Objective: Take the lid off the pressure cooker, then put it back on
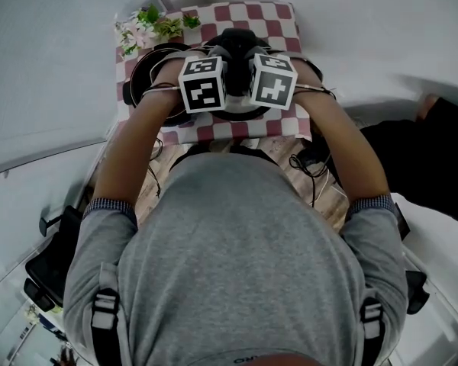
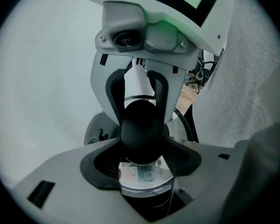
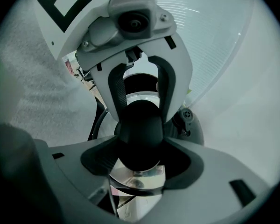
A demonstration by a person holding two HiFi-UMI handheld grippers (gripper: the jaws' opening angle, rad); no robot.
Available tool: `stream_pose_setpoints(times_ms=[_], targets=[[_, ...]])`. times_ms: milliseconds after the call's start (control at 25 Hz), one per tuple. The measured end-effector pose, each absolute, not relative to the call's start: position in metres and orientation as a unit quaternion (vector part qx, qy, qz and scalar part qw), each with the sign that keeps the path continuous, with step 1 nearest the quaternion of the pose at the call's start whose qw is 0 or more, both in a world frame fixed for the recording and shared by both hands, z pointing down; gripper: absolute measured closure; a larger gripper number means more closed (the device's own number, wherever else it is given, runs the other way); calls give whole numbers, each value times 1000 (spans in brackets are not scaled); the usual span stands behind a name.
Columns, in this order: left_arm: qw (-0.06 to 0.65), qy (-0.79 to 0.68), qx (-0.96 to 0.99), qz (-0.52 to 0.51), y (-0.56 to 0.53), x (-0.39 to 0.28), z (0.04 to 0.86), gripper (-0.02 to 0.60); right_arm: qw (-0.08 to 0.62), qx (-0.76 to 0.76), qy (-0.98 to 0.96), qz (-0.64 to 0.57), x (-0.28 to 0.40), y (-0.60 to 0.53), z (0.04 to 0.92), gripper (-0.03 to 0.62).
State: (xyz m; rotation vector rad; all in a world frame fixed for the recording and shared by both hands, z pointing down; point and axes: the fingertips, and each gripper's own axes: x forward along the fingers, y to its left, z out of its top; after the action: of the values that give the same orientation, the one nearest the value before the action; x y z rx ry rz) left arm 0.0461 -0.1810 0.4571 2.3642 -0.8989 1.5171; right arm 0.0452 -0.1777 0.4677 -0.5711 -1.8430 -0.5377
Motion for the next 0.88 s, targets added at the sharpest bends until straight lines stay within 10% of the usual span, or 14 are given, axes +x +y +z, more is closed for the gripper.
stream_pose_setpoints(times_ms=[880], targets=[[65,-239,820,517,-85,-64,459,284,547,-183,-797,-179,-67,-83,469,301]])
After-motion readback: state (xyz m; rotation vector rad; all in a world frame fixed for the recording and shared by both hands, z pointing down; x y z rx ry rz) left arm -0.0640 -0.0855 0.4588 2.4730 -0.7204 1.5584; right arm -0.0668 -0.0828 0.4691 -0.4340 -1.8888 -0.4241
